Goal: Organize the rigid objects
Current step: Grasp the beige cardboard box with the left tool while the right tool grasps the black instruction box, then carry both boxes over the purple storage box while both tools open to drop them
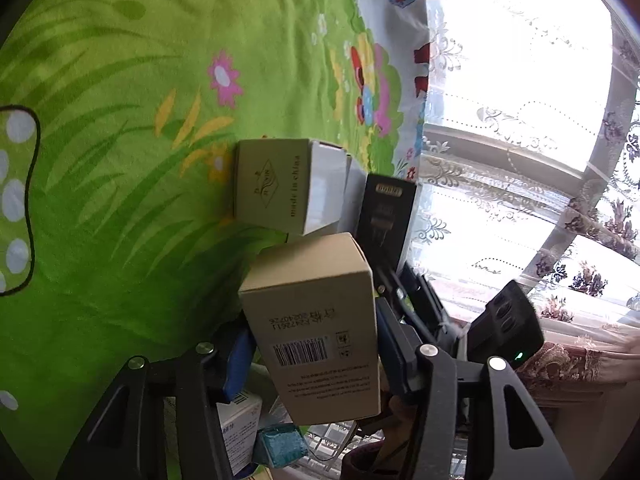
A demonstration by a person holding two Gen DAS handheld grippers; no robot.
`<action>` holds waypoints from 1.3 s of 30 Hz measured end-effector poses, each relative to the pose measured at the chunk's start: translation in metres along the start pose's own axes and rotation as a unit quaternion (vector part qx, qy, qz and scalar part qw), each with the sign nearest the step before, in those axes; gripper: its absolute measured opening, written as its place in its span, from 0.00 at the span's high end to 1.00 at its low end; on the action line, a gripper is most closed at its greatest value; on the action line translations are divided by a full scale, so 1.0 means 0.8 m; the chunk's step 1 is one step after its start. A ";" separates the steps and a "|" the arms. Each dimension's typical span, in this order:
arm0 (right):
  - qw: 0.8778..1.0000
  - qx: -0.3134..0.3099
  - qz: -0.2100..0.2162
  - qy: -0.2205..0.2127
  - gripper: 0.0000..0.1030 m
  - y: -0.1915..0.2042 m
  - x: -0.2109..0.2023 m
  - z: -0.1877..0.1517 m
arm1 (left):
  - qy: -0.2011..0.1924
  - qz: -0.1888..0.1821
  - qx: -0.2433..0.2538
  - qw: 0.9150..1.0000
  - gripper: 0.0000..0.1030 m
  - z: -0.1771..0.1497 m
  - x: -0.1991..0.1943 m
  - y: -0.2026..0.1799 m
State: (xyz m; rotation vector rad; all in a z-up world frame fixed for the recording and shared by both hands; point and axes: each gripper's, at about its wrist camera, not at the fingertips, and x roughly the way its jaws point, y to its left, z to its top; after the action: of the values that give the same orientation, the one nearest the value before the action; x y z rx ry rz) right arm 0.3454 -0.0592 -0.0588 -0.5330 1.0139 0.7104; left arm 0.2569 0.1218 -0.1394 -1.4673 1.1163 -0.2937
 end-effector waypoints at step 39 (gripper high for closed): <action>0.978 0.190 0.035 -0.083 0.59 0.228 -0.162 -0.099 | -0.246 0.335 0.399 0.817 0.50 -0.213 -0.230 -0.044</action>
State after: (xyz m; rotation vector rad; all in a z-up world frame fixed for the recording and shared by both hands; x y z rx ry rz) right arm 0.1196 -0.0298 0.0090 -0.1033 0.9841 0.5921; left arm 0.0554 0.1481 0.0117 -0.3086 0.8438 0.1229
